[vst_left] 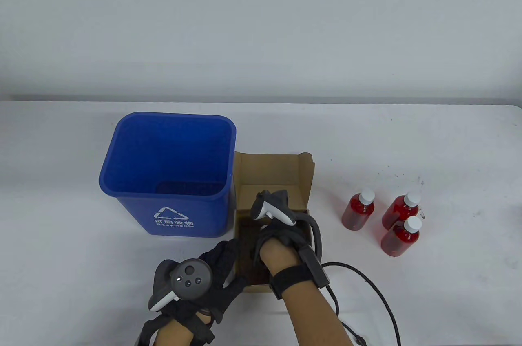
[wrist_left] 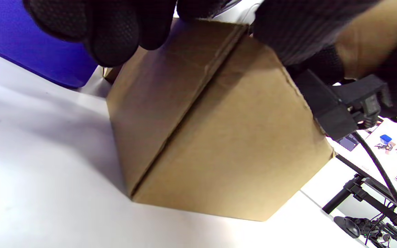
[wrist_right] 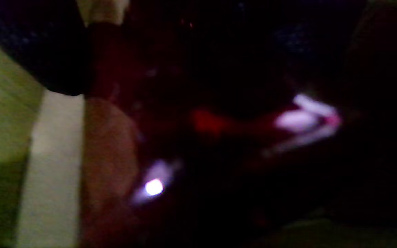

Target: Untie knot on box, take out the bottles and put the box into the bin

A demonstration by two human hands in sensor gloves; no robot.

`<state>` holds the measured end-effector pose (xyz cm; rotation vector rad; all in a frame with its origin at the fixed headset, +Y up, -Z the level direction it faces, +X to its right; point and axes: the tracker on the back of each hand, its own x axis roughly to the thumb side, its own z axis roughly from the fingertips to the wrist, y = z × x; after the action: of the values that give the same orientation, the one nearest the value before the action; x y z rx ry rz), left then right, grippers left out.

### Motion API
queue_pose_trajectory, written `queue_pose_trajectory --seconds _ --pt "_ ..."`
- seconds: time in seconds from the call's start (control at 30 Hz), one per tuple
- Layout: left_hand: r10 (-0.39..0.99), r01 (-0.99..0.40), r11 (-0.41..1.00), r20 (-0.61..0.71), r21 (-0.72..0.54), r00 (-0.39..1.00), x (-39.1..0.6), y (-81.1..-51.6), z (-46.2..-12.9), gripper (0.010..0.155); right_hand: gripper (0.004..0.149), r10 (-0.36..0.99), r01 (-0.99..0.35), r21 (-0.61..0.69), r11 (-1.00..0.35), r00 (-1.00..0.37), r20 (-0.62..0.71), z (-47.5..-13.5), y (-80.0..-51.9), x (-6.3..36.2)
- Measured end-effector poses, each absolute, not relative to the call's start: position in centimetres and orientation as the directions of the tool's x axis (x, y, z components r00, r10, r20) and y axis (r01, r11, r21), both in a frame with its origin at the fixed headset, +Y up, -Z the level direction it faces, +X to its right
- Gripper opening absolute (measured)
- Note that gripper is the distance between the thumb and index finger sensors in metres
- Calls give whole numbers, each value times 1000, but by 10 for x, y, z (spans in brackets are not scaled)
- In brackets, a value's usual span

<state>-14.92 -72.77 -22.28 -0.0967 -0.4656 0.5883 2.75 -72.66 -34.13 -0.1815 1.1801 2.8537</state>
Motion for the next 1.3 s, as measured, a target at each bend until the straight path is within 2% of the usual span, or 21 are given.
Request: queue_pose_trajectory --seconds 0.1,0.33,0.53,0.7,0.83,0.97,1.1,1.3 --pt "553 -510 832 396 -219 733 -149 -728 -223 83 85 71 -139 676 -724 -989 -127 -340 -718 31" --pt "553 -510 832 394 -216 734 -149 -728 -222 83 85 340 -330 554 -764 -936 -89 -330 -668 48" --pt "555 -512 831 393 -217 733 -149 -727 -222 83 84 513 -491 390 -779 -856 -54 -314 -632 90" --pt "557 -514 830 392 -219 732 -149 -727 -222 84 83 584 -577 237 -781 -810 -49 -304 -616 132" --pt "557 -515 829 392 -218 732 -149 -727 -222 84 81 636 -638 115 -762 -770 -60 -299 -615 163" --pt "561 -518 827 390 -219 730 -149 -727 -222 84 81 687 -689 -3 -725 -723 -63 -295 -626 194" --pt "563 -520 825 390 -220 729 -150 -727 -223 84 81 786 -786 -6 -618 -618 35 -293 -649 211" --pt "565 -523 824 391 -219 727 -150 -727 -223 84 81 795 -796 -69 -602 -605 37 -291 -687 227"
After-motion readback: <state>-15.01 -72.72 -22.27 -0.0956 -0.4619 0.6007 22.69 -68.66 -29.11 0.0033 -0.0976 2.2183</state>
